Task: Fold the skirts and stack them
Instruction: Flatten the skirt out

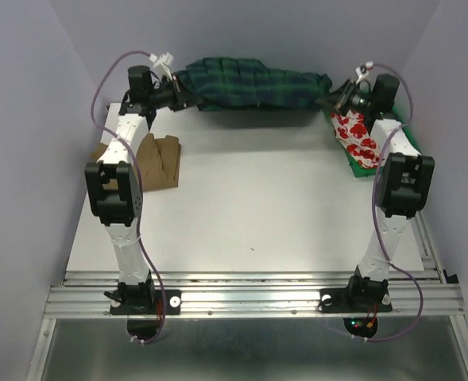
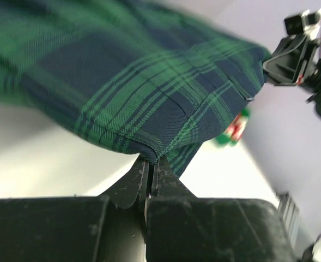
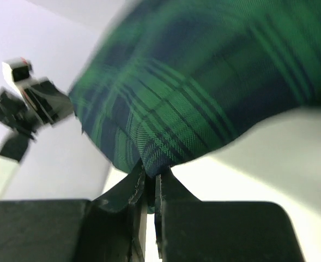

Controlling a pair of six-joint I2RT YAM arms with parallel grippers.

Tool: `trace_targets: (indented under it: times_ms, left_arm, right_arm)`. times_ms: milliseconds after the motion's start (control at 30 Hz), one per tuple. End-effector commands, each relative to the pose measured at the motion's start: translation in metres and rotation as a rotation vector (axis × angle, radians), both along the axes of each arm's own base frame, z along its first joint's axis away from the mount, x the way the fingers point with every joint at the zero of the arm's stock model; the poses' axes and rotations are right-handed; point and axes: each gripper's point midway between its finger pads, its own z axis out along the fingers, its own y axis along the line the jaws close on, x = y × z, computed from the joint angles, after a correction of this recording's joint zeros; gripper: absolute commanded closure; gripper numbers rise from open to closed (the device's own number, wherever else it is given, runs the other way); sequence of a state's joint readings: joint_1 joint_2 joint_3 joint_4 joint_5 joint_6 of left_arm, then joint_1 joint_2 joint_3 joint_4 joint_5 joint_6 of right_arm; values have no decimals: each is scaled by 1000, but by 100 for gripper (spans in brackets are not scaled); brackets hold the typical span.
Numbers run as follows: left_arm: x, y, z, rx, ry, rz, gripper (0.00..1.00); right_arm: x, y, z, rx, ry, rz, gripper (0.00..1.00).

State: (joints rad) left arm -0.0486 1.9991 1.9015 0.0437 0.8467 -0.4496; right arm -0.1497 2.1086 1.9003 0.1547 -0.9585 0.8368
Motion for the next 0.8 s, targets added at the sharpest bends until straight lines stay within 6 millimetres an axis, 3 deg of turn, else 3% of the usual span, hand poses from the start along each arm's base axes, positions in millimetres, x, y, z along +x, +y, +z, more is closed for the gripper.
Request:
trace_targets:
  times_ms: [0,33,67,133,167,233,533,767]
  left_arm:
    - [-21,19,-156,133,350,-52,100]
    - [-34,22,-195,160,433,-72,100]
    - [-45,25,-212,177,480,-80,100]
    - [-75,29,-239,188,568,-94,100]
    - [-82,31,-244,210,568,-92,100]
    - [-96,46,-245,224,582,-64,100]
    - [-155,57,-263,361,672,-151,100]
    - [-192,70,-266,482,675,-161,95]
  right_arm:
    - [-35,0,-167,-110,298,104,99]
    - [-46,0,-191,-127,348,116,99]
    - [-70,2,-221,-129,460,131,99]
    - [-93,2,-244,-174,503,146,99]
    - [-116,4,-252,-186,536,157,99]
    - [-133,5,-257,-202,566,154,99]
    - [-192,-10,-277,-385,730,156,99]
    - [-242,-10,-269,-480,752,223,99]
